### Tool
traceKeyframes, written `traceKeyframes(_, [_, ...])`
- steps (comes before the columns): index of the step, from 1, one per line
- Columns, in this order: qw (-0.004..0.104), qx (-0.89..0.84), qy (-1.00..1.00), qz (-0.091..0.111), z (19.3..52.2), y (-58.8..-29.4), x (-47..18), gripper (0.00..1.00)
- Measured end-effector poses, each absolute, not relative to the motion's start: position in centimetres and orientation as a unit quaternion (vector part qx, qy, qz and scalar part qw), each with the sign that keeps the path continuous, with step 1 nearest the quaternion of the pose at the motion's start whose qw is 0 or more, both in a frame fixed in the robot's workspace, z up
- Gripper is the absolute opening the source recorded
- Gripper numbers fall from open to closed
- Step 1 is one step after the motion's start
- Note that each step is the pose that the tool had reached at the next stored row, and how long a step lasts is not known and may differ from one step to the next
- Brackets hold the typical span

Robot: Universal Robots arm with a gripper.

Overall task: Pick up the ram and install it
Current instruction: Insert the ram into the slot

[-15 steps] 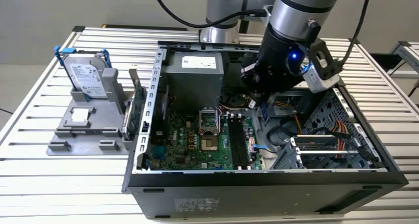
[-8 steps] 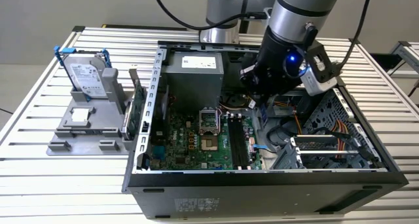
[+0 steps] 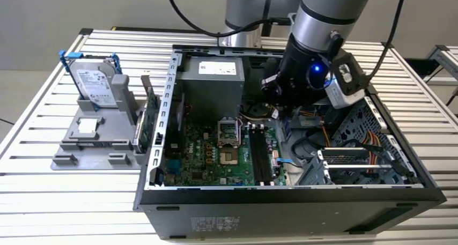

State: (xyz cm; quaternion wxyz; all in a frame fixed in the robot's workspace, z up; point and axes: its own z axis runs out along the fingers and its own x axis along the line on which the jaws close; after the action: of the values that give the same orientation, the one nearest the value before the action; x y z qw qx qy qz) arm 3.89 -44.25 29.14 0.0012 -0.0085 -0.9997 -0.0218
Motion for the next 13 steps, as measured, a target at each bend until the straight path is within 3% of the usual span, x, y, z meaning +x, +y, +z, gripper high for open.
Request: traceKeyframes(13, [0.001, -0.017, -1.0, -0.022, 27.5, -44.3, 3.8, 0.0])
